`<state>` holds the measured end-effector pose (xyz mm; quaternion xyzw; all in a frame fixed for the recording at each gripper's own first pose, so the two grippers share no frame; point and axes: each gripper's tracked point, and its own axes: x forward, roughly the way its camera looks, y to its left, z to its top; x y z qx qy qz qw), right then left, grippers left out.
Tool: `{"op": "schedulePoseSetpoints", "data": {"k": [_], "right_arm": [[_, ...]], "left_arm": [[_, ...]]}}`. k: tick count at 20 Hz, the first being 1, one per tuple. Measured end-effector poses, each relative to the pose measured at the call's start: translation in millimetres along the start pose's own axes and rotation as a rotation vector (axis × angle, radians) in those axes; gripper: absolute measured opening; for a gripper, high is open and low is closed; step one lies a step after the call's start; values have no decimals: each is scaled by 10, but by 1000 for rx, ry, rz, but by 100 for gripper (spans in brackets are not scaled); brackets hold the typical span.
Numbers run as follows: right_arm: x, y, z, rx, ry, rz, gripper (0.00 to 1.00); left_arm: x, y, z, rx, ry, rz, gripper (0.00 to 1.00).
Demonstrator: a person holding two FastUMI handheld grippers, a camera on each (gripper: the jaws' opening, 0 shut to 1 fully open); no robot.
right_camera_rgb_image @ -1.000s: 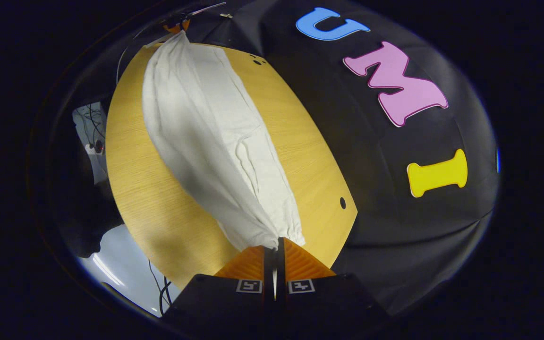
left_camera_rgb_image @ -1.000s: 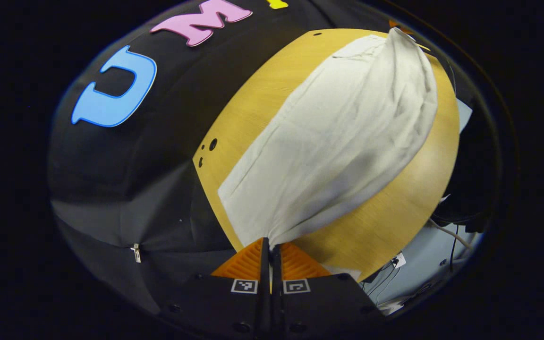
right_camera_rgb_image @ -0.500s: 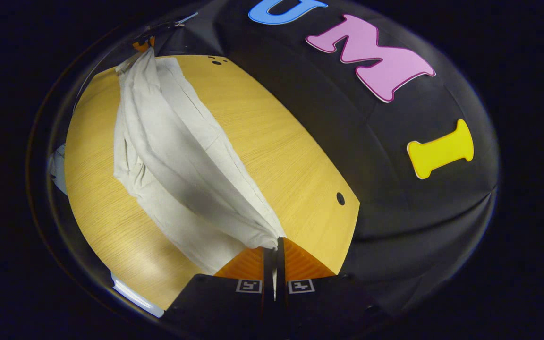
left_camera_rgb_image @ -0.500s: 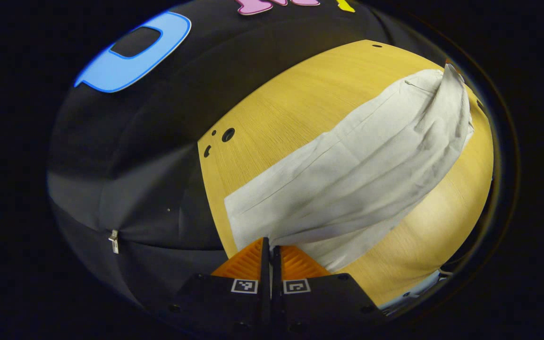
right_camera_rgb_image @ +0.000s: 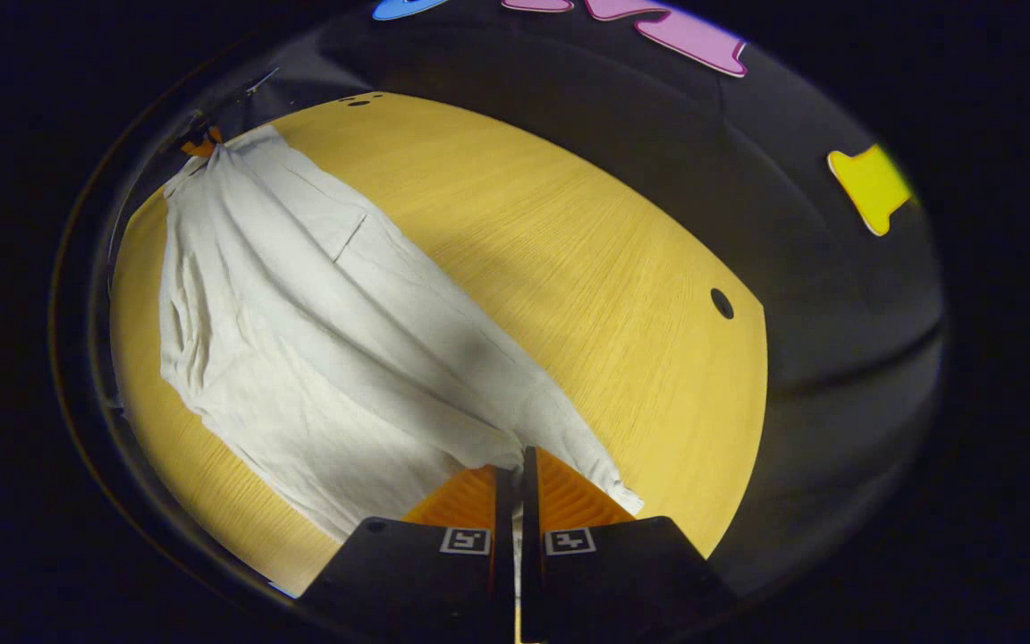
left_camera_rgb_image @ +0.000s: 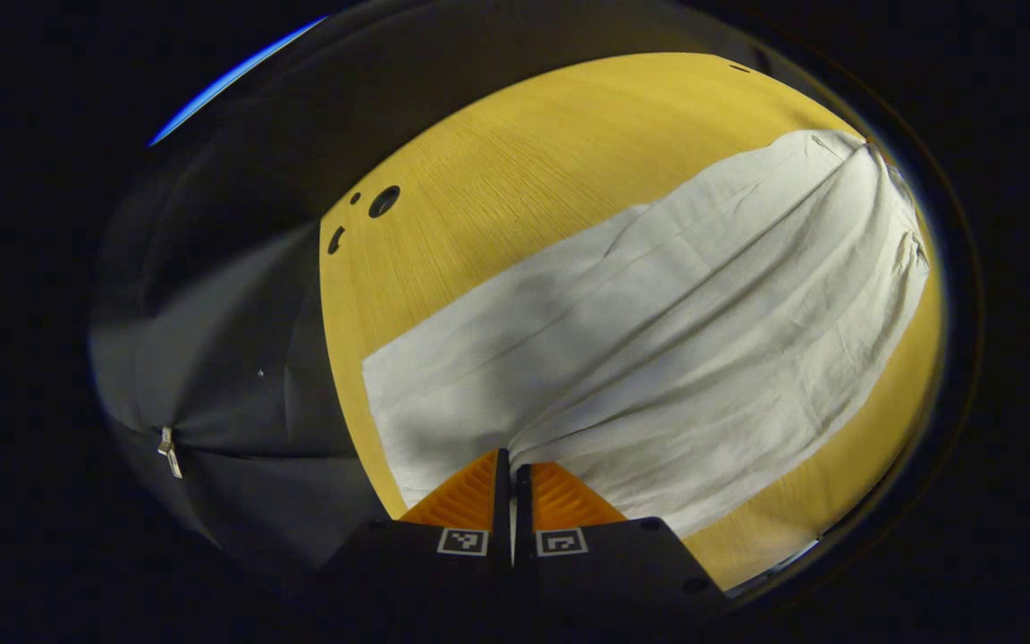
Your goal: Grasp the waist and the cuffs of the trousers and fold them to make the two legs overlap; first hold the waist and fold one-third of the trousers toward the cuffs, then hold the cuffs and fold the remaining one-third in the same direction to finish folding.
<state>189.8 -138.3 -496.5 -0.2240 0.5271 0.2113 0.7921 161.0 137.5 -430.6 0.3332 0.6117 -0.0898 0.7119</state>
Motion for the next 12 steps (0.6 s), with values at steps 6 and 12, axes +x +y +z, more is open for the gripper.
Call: {"op": "schedulePoseSetpoints", "data": {"k": [6, 12], "right_arm": [[144, -24, -29, 3, 10, 5, 26], [-65, -340, 4, 107, -49, -97, 80]], "left_arm": [[150, -47, 1, 17, 36, 45, 10], [61, 295, 41, 153, 8, 185, 80]]}}
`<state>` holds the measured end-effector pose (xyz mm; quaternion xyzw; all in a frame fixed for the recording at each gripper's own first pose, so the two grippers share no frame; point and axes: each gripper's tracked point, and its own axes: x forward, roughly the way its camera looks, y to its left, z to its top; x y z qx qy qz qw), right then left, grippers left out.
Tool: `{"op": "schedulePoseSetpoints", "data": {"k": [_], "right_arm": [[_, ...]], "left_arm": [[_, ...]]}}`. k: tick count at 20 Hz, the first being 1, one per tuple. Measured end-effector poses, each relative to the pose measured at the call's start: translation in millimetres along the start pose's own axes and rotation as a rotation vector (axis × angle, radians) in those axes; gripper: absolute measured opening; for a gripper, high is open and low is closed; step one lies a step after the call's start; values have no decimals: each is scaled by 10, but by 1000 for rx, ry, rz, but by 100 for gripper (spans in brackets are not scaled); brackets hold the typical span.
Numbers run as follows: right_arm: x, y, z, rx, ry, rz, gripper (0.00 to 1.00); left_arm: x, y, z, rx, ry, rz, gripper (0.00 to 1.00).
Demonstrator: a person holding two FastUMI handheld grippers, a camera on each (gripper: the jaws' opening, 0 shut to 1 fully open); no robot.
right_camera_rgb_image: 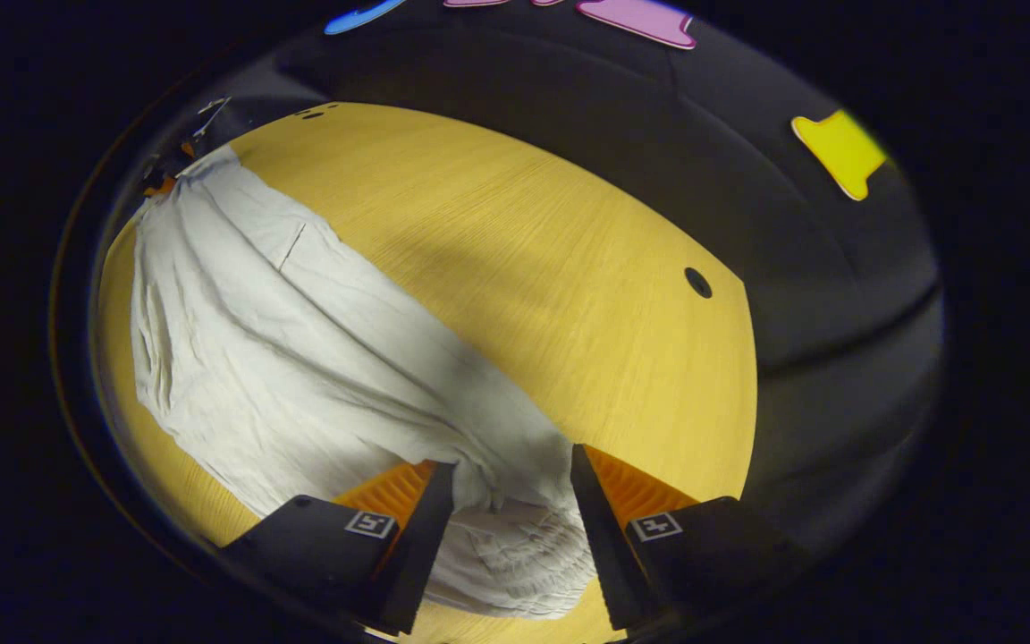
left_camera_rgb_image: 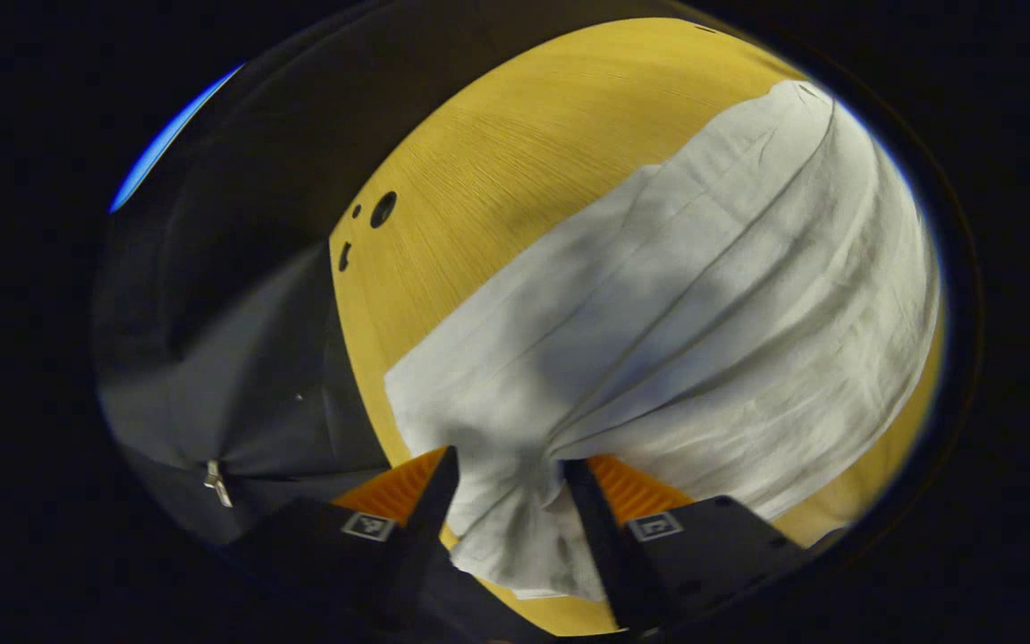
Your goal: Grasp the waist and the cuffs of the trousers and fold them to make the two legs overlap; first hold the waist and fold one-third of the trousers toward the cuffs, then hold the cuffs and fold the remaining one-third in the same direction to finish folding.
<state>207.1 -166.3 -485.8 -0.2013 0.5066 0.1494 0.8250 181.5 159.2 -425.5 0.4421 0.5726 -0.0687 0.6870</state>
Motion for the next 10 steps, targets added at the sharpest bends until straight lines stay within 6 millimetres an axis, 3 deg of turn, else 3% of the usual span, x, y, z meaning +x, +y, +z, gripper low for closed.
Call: {"op": "schedulePoseSetpoints", "data": {"k": [1, 4, 6, 10], "right_arm": [[-81, -44, 35, 3, -22, -21, 82], [-371, -230, 112, -47, -76, -105, 83], [-585, -211, 152, -22, -101, -77, 83], [-927, -224, 21, 91, -81, -91, 83]], "left_arm": [[20, 8, -7, 9, -9, -8, 98], [-71, 78, 2, 79, -51, -30, 99], [-194, 107, -13, 192, -83, -79, 99], [-549, 239, -58, 343, -183, -152, 99]]}}
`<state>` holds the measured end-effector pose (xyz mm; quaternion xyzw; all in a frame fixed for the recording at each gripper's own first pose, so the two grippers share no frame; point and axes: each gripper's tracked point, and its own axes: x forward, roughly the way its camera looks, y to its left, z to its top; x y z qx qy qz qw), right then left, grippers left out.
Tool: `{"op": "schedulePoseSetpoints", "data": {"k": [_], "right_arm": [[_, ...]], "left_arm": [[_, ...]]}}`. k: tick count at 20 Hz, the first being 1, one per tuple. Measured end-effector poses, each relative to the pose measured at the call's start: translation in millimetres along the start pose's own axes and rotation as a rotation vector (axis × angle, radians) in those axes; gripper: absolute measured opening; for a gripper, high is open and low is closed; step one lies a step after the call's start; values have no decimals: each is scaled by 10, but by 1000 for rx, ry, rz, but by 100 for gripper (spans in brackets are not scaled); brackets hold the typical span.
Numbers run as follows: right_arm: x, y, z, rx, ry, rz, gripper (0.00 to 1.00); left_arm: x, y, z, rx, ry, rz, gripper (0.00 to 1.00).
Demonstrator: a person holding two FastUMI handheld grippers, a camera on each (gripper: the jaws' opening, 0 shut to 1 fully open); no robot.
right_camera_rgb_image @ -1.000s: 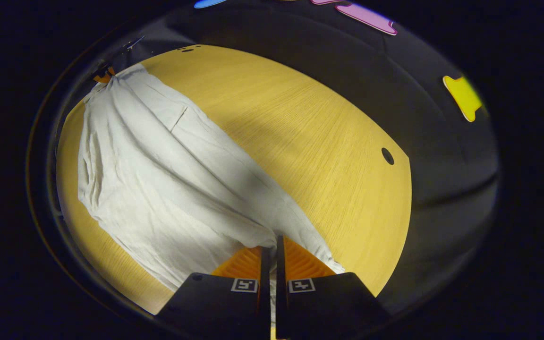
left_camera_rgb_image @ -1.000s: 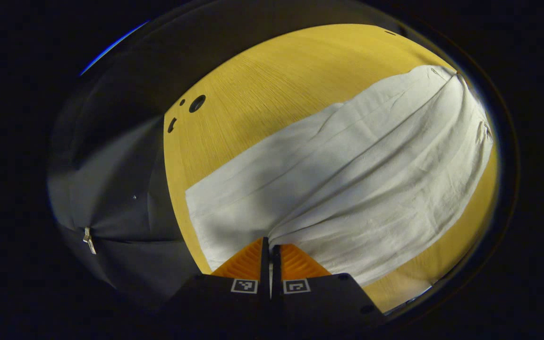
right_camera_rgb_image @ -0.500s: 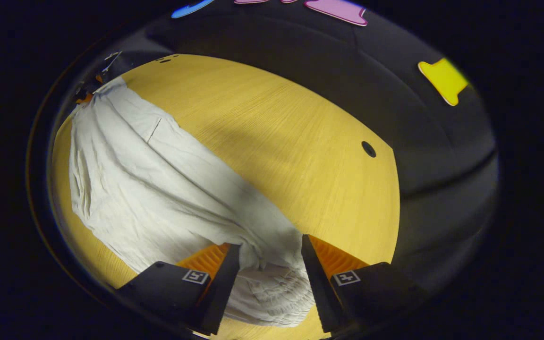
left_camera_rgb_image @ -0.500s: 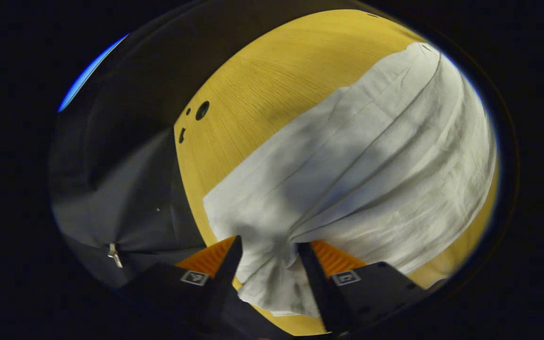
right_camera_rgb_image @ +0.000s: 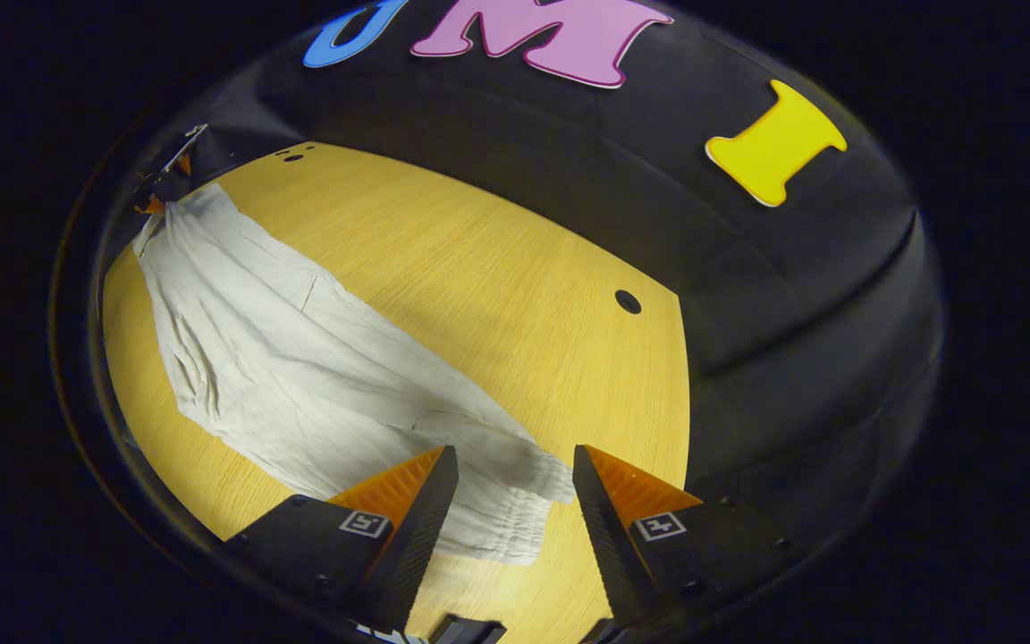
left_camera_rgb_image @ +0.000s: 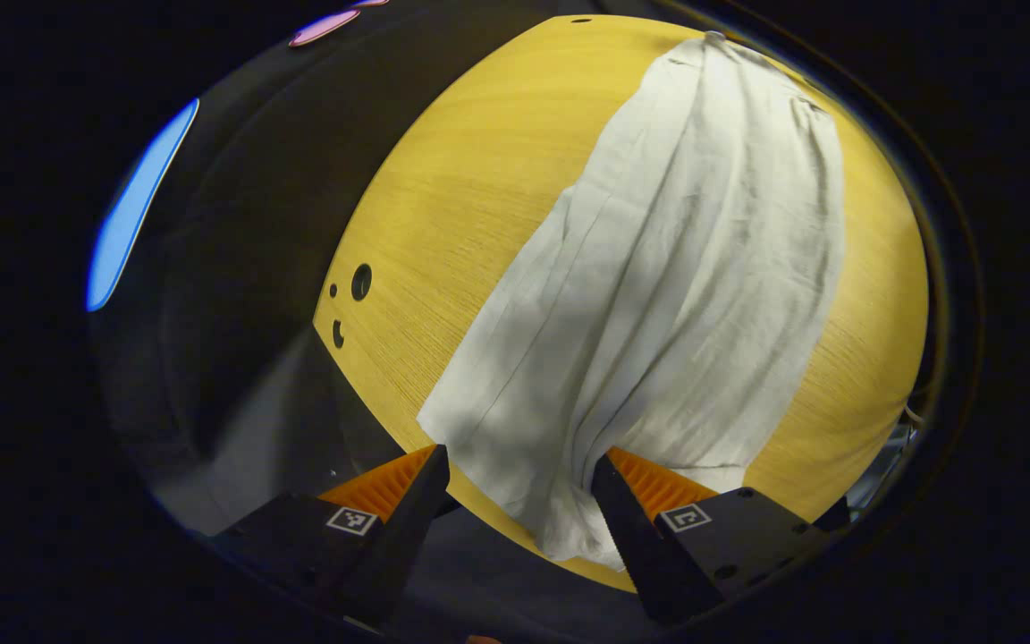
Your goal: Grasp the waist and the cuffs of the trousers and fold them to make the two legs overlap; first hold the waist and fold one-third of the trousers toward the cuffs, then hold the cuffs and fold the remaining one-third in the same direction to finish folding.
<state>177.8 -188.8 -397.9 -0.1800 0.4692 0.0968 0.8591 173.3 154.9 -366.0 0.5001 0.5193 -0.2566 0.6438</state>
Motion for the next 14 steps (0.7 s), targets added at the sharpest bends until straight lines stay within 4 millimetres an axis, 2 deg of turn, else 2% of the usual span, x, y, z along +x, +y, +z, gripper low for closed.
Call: {"op": "schedulePoseSetpoints", "data": {"k": [4, 7, 9, 11, 14], "right_arm": [[-301, 164, -105, 219, -9, -26, 83], [-463, 386, -220, 403, -26, -41, 83], [-546, 528, -309, 531, -31, -53, 83], [-616, 638, -392, 670, -41, -65, 84], [-615, 743, -512, 850, -50, -80, 83]], "left_arm": [[-384, -205, -54, 118, -114, -69, 99], [-502, -293, -224, 105, -161, -64, 98], [-554, -236, -316, -19, -205, -16, 97], [-624, -176, -375, -221, -275, 48, 97], [-724, -248, -435, -536, -378, 84, 97]]}}
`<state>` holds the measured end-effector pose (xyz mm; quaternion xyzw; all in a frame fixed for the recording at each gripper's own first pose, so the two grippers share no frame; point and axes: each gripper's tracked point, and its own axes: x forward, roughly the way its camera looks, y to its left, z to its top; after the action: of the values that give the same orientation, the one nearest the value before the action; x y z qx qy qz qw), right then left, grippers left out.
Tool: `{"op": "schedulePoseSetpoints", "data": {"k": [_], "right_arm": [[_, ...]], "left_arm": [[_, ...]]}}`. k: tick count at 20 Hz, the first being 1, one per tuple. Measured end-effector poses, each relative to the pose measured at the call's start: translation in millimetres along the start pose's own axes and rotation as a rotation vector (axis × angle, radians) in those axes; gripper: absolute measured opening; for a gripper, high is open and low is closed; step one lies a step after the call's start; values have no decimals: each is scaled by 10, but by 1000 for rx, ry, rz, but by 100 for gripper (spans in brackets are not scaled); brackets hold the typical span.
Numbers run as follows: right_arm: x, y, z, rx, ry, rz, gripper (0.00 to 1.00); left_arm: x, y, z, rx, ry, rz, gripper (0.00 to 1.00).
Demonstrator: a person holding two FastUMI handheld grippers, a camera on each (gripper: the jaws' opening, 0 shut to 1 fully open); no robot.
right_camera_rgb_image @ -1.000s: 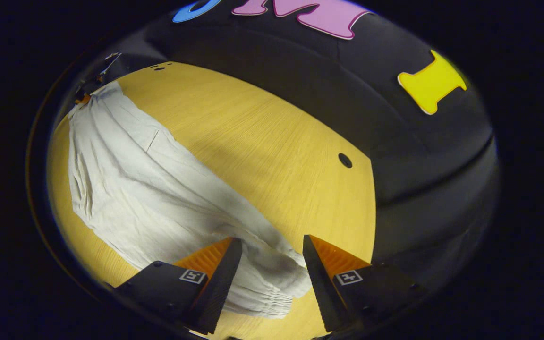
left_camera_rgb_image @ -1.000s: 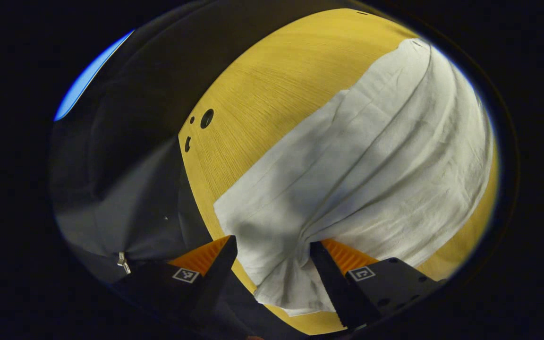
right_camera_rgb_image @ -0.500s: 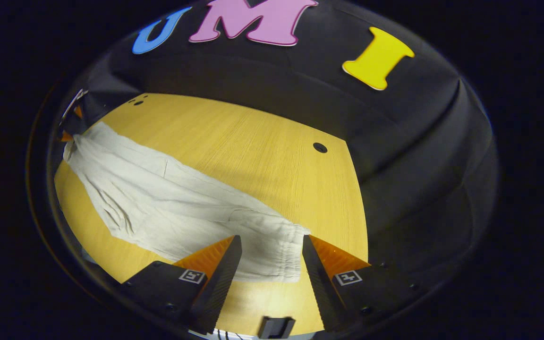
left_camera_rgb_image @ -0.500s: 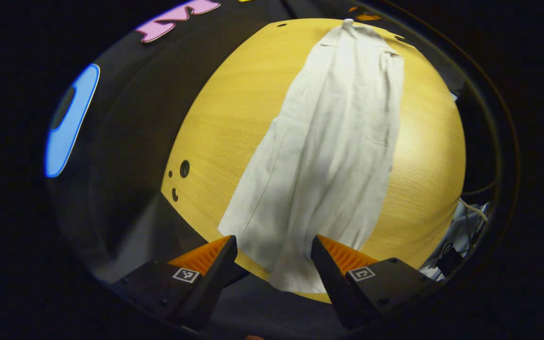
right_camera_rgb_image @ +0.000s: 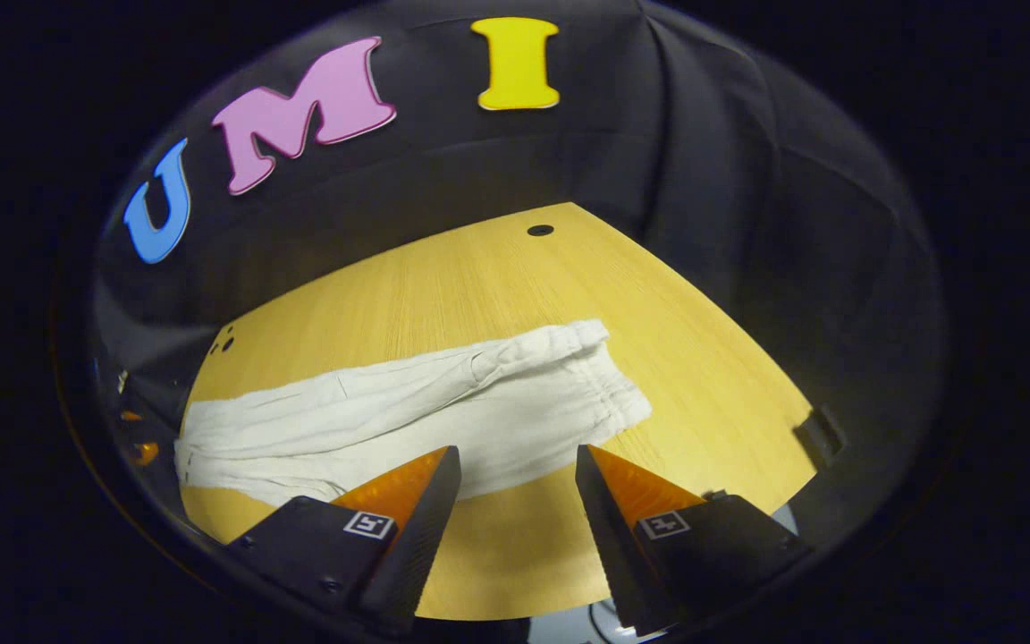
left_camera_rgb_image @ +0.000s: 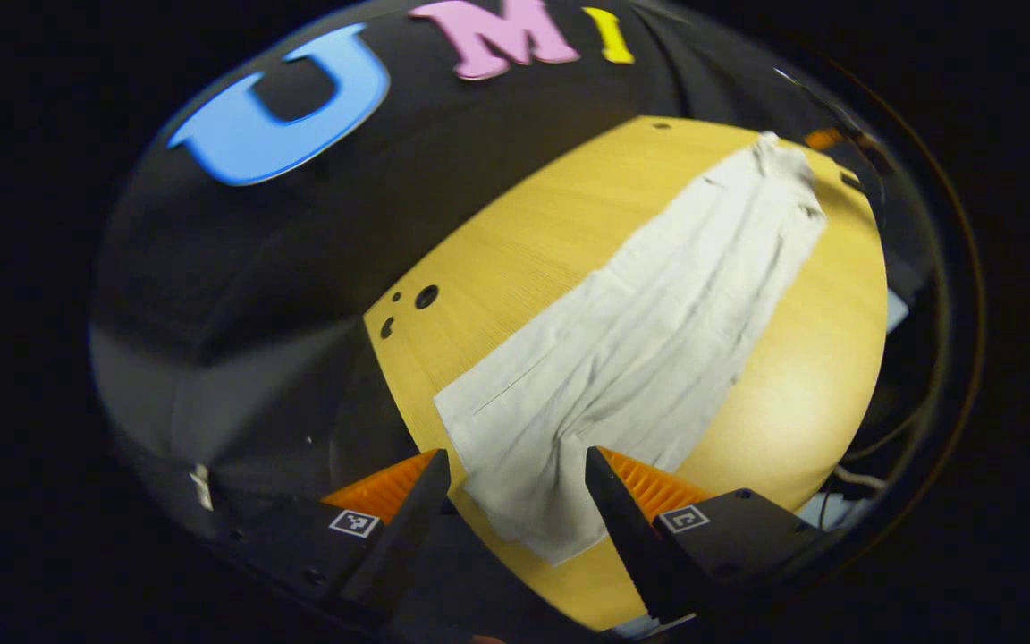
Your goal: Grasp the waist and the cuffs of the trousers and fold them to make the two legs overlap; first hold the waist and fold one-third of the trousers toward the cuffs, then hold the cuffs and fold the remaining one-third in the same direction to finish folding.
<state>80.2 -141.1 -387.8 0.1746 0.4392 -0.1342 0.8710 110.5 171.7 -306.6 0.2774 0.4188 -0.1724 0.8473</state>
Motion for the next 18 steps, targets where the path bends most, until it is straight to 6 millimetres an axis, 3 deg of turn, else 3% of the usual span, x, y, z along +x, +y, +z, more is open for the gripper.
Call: {"op": "schedulePoseSetpoints", "data": {"k": [6, 10, 18], "right_arm": [[153, -170, -182, 265, 20, -30, 83], [459, -283, -206, 385, 48, -41, 83], [910, -546, -56, 435, 56, -114, 83]], "left_arm": [[-101, -288, -77, -469, -92, 53, 97], [-140, -464, -29, -775, -131, 33, 98], [-19, -666, -38, -1049, -122, 84, 96]]}}
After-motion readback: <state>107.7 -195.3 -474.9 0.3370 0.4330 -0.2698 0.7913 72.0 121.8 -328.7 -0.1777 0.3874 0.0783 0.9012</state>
